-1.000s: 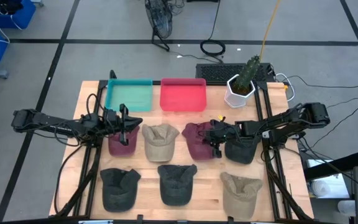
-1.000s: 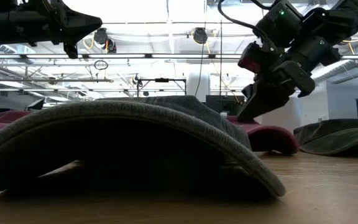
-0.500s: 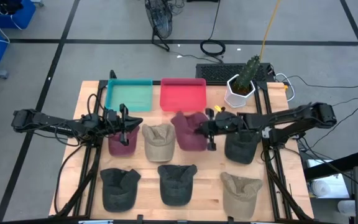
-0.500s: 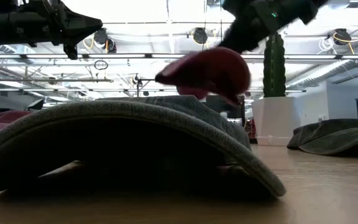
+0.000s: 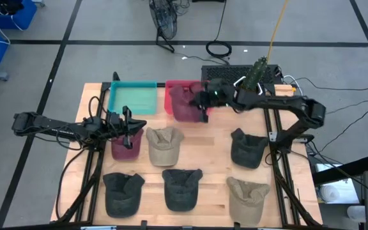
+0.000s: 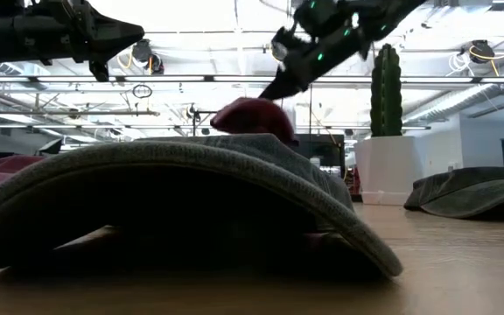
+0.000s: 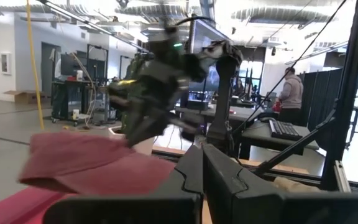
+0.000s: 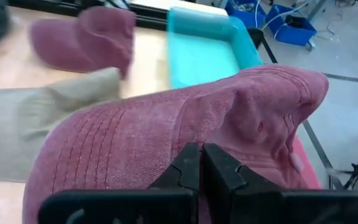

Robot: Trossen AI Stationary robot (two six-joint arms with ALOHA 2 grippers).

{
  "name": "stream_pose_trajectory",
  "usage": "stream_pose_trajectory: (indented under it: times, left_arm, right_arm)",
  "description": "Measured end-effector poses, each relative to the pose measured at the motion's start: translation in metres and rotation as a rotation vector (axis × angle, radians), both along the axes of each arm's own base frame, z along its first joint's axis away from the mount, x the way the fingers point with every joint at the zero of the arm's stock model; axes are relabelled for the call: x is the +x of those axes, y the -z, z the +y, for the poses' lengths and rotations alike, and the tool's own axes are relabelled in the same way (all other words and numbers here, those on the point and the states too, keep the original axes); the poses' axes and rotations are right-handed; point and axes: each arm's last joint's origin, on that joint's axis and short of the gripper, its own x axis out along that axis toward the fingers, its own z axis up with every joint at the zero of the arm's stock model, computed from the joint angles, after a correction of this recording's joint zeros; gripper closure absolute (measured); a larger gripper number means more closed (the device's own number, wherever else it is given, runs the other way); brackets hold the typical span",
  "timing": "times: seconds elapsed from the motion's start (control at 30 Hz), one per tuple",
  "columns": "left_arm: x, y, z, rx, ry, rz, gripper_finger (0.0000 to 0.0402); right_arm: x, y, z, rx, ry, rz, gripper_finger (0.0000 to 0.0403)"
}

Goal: Pick & Place hat
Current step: Put the right red cap into the red bin

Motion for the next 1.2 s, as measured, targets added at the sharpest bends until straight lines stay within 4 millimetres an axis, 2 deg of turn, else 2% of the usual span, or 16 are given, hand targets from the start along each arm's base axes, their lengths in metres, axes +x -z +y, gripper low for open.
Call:
stream_pose_trajectory:
  times: [0.2,0.4,0.63,1.03,1.2]
  left_arm:
    - [0.0,0.0,0.0,0.0,-0.014,0.003,0.0394]
    - [0.0,0.0,0.001,-0.001,-0.017,0.001,0.0394]
    - [0.0,0.001,0.001,0.016,-0.022,0.01,0.0394]
    - [0.0,0.001,0.001,0.018,-0.024,0.011,0.0394]
    - [0.0,0.001,0.001,0.016,-0.023,0.015,0.0394]
  right_arm:
    - [0.011,0.028,-0.051,0.03,0.035,0.044,0.0403]
    - [0.019,0.061,-0.078,0.039,0.068,0.1,0.0403]
    - [0.02,0.082,-0.093,0.02,0.076,0.125,0.0401]
    - [0.017,0.079,-0.103,-0.02,0.107,0.069,0.0396]
    - [0.013,0.086,-0.102,-0.075,0.154,0.126,0.0372]
